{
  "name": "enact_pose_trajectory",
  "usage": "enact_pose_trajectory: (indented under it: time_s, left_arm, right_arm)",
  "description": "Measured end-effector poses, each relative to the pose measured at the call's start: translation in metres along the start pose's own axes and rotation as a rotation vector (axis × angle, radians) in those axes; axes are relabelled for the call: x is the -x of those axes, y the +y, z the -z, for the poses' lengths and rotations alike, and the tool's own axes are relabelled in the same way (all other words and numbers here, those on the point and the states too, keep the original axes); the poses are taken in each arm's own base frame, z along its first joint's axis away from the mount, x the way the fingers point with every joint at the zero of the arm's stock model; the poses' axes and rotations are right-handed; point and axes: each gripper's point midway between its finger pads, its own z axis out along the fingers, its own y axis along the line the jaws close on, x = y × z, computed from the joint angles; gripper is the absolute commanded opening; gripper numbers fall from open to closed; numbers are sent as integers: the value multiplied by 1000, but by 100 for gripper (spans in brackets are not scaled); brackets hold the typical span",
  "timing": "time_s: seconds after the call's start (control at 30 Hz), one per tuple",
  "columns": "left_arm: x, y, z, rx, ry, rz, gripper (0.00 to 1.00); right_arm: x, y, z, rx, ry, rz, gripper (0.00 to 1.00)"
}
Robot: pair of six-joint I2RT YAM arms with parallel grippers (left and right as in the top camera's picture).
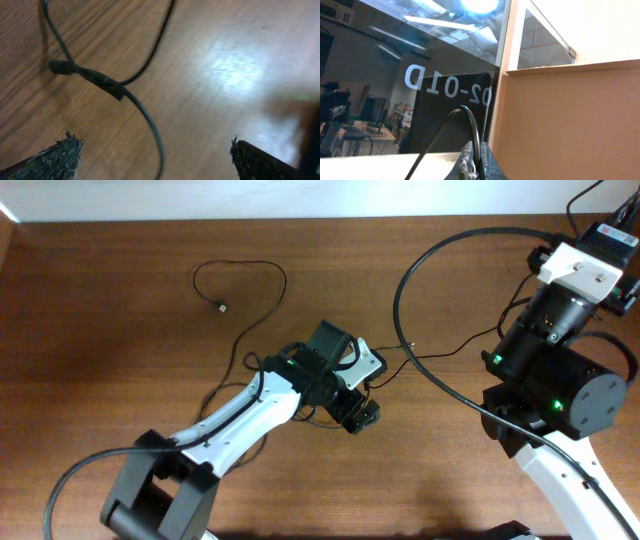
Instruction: Untangle cables
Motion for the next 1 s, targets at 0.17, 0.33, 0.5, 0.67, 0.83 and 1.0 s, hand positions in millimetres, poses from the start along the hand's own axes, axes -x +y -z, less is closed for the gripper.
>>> enact_pose_trajectory:
  time_s: [0.17,0.33,0.5,0.67,0.83,1.0]
  left_arm:
    - [-21,18,-34,56,91,50,72]
    - [-30,25,-44,77,126,77,0]
    - [-30,36,-42,121,126,95,0]
    - [-35,129,-3,405,86,305,0]
    - [-89,232,62,644,58,612,0]
    - [-157,287,115,736,34,899,9]
  right_arm:
    - [-2,2,0,8,6,9,4]
    - [-3,4,0,15,11,18,4]
    - [-10,9,0,28,36,45,4]
    - [-11,8,0,25,41,46,4]
    - [-10,8,0,25,41,45,4]
    - [-11,8,0,25,44,48,4]
